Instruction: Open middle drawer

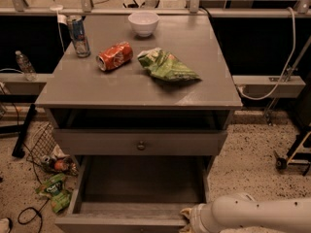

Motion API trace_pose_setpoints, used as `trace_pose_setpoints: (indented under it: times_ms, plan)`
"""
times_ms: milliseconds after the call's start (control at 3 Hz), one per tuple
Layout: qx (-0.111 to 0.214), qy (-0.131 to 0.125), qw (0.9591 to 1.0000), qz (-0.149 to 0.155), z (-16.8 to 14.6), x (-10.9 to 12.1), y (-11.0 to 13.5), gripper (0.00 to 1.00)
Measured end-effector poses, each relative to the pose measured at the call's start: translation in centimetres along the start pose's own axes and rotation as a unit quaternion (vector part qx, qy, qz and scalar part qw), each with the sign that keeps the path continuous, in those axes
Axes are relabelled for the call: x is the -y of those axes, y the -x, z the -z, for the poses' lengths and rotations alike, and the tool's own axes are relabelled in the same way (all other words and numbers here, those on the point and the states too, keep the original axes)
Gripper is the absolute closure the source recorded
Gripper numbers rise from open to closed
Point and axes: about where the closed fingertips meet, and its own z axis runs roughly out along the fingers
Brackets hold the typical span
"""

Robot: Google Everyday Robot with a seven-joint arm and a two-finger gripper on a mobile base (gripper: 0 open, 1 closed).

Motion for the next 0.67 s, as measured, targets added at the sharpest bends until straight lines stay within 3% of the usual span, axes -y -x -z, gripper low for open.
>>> trace_pose_setpoints:
  times_ms: [333,667]
  plan:
    - [0.0,0.001,1.0,0.0,-0.04,-0.07,0.04,0.85]
    - [0.001,0.002,1.0,0.0,-0.11,-0.14,0.07,0.62]
